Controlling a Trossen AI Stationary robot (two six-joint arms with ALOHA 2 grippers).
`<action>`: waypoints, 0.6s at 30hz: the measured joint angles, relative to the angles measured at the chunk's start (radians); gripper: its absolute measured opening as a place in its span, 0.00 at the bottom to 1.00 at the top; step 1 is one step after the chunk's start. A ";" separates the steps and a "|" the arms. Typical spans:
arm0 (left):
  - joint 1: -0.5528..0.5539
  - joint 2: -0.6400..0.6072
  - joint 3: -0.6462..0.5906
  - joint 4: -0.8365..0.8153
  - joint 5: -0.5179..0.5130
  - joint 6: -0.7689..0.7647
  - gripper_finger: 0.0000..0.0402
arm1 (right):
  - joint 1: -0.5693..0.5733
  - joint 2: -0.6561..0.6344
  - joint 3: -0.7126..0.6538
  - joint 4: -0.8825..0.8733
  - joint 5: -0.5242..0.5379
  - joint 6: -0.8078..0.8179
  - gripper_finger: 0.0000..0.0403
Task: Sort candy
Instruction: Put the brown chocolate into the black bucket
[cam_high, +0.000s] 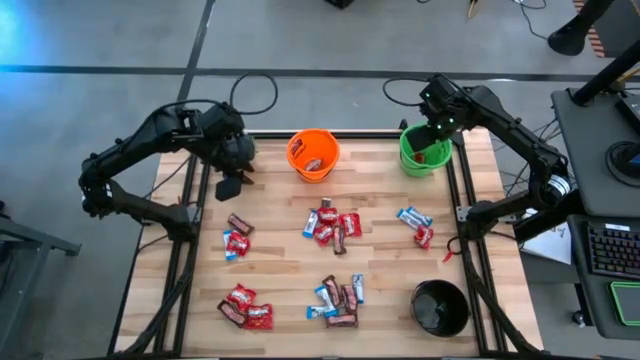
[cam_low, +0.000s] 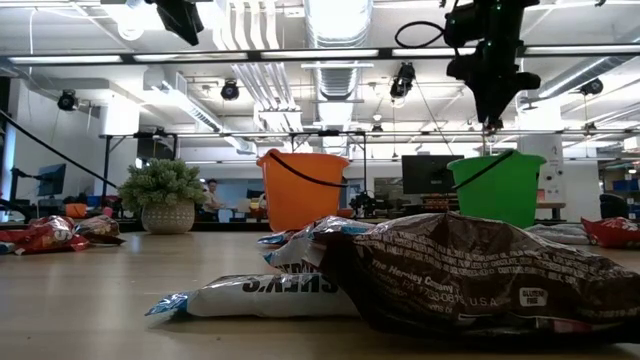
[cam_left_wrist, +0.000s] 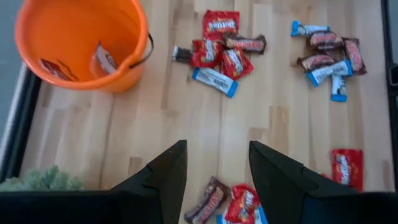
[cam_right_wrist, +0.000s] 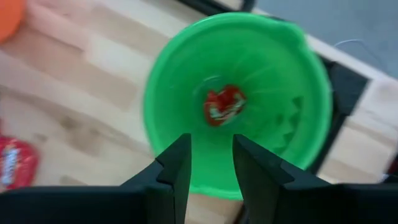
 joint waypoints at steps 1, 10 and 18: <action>0.000 0.000 0.000 0.008 -0.004 0.000 0.39 | 0.000 0.000 0.000 0.000 -0.017 0.001 0.27; 0.000 0.007 0.000 0.061 -0.025 -0.056 0.39 | 0.000 0.000 0.000 0.000 -0.053 0.018 0.27; 0.000 0.068 0.003 0.060 0.093 -0.113 0.39 | 0.000 0.000 0.010 -0.001 -0.057 0.006 0.27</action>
